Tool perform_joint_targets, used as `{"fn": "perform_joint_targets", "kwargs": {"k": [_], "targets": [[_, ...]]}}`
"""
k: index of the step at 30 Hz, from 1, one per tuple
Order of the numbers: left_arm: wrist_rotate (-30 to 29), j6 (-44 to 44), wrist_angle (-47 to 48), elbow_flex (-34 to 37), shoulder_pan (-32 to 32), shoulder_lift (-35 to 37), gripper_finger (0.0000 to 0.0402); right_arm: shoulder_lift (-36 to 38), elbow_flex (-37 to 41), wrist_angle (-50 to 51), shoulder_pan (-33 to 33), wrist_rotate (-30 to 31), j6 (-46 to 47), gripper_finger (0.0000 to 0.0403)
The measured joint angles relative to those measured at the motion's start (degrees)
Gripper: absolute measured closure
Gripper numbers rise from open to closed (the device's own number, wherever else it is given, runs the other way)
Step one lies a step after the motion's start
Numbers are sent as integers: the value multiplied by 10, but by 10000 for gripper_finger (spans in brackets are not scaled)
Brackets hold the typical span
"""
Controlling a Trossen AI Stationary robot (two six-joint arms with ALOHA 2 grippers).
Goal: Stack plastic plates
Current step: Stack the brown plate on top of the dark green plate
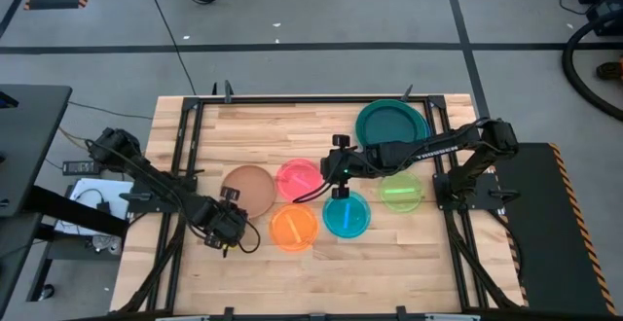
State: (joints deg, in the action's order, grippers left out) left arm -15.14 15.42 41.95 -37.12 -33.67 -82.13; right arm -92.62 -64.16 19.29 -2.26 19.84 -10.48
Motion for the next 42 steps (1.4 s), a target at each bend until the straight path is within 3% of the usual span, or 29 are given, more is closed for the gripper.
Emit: {"fn": "perform_joint_targets", "kwargs": {"k": [9,20,26,30,33,42], "targets": [[-2,-2,1,0,0,0,266,0,0,0,0,0,2,247],[2,-9,4,0,0,0,387,0,0,0,0,-18,0,247],[0,-12,34,-24,-1,0,385,-5,0,-4,-13,-50,-60,247],[-16,-28,103,-70,0,0,387,-11,1,-20,-27,-75,-127,247],[-33,-60,127,-103,4,0,387,-11,1,-49,-34,-97,-158,247],[-67,-183,116,-155,57,0,387,-11,1,-68,-51,-89,-211,251]]}}
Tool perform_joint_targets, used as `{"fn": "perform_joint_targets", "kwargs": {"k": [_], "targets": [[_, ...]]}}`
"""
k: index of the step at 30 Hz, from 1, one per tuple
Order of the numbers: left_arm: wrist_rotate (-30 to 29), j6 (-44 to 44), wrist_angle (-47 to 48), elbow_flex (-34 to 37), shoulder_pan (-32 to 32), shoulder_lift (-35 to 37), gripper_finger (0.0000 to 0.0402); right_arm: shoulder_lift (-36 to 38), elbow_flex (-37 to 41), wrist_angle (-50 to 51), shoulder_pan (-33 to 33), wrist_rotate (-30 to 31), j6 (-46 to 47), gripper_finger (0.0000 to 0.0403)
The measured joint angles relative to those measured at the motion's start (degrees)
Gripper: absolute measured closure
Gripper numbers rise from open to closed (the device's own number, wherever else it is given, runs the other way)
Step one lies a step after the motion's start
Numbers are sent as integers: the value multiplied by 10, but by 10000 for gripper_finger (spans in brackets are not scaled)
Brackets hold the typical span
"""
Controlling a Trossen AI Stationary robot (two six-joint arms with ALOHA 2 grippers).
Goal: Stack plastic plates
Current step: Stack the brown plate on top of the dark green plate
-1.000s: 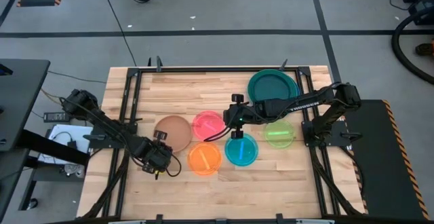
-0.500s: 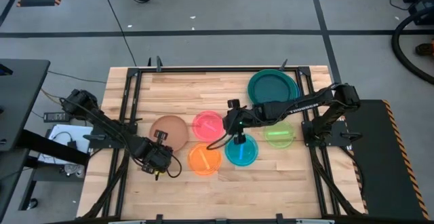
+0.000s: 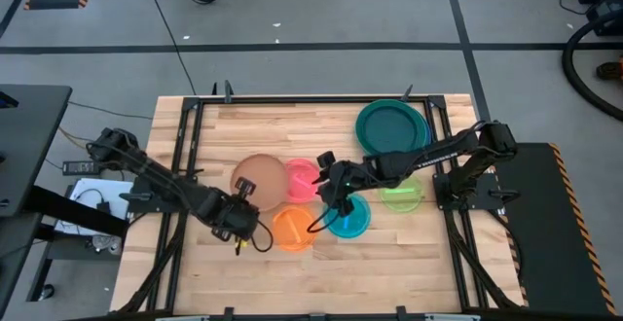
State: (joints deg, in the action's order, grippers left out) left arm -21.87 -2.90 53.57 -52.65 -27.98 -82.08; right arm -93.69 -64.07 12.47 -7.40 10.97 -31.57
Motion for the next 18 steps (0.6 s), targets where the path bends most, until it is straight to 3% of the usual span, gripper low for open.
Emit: {"fn": "perform_joint_targets", "kwargs": {"k": [7,14,18], "targets": [[-1,-110,-94,0,52,0,387,0,0,2,-23,56,-80,263],[-6,-143,-170,0,87,0,386,0,0,-5,-48,144,-222,258],[-6,-142,-196,0,95,0,386,0,0,-10,-54,191,-257,242]]}}
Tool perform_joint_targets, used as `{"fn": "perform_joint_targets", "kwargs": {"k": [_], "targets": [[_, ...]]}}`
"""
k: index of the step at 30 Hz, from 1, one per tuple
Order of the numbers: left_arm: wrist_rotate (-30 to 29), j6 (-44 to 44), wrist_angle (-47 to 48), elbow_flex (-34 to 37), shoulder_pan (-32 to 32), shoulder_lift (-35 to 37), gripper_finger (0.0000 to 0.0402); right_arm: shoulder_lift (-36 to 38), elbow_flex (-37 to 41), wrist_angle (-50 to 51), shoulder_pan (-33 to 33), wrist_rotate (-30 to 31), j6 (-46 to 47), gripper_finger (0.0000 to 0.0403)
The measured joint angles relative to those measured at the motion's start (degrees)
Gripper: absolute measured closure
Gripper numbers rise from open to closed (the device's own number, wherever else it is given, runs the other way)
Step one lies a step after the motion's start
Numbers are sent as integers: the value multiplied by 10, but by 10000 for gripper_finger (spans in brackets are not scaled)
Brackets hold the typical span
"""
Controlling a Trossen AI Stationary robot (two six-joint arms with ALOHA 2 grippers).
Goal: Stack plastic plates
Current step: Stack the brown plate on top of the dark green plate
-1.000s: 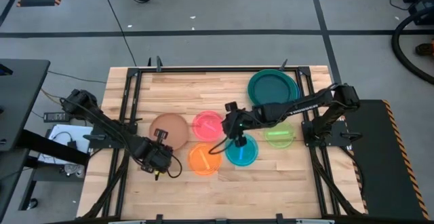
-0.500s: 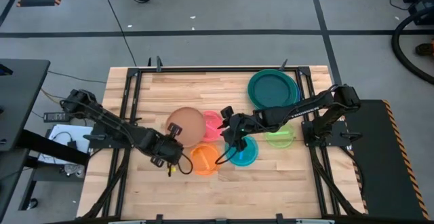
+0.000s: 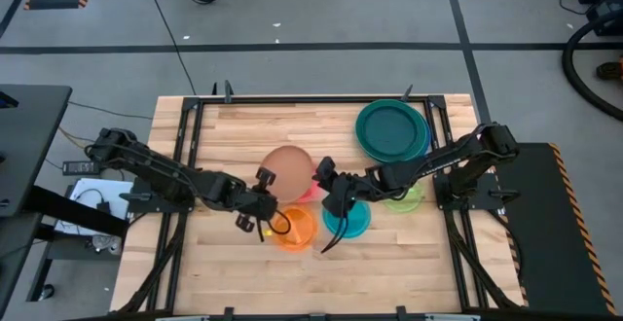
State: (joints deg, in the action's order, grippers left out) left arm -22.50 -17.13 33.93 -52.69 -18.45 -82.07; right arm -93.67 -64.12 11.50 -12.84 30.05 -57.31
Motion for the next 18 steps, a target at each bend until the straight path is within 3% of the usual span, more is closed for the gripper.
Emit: {"fn": "perform_joint_targets", "kwargs": {"k": [11,18], "targets": [[0,7,25,-69,3,3,386,0,-1,-47,-11,64,-19,171],[2,0,0,-75,14,3,386,0,-1,-70,-15,31,-64,187]]}}
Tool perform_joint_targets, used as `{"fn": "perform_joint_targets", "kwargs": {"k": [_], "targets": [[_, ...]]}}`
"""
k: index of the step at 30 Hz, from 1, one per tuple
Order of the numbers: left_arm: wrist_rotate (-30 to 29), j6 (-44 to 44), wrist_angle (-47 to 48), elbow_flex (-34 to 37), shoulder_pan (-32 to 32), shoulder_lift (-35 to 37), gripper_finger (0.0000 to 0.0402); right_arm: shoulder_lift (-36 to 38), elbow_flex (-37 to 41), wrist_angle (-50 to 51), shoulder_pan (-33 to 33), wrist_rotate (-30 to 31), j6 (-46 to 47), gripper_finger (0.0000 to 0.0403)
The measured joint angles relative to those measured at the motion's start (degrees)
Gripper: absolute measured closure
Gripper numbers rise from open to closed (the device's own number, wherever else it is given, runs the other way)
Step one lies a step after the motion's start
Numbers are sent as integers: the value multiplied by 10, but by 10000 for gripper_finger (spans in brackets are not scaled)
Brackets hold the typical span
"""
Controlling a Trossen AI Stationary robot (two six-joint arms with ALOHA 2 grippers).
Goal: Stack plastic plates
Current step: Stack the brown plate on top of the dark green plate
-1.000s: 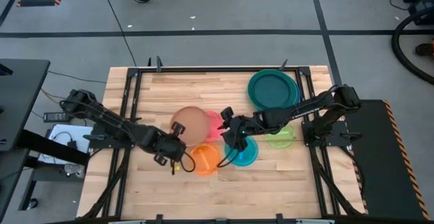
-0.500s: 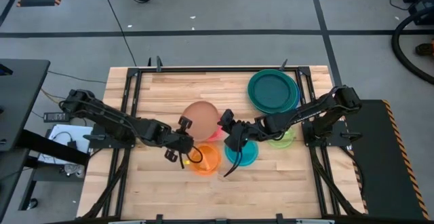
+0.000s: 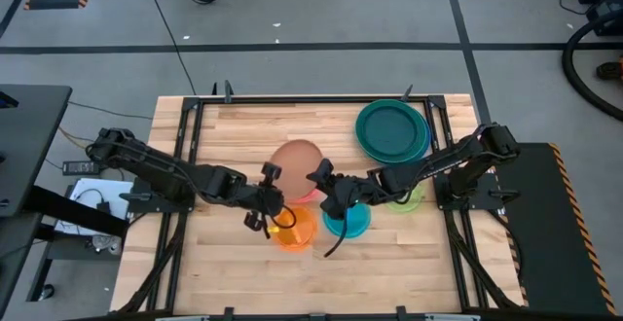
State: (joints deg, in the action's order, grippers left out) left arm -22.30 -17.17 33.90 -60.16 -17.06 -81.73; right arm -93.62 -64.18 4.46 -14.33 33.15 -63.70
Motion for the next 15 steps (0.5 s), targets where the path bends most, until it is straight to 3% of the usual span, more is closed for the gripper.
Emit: {"fn": "perform_joint_targets", "kwargs": {"k": [8,15], "targets": [[1,-6,-36,0,3,0,386,0,0,-11,7,21,-40,242],[0,-6,-36,0,3,0,366,0,0,-6,9,0,-29,286]]}}
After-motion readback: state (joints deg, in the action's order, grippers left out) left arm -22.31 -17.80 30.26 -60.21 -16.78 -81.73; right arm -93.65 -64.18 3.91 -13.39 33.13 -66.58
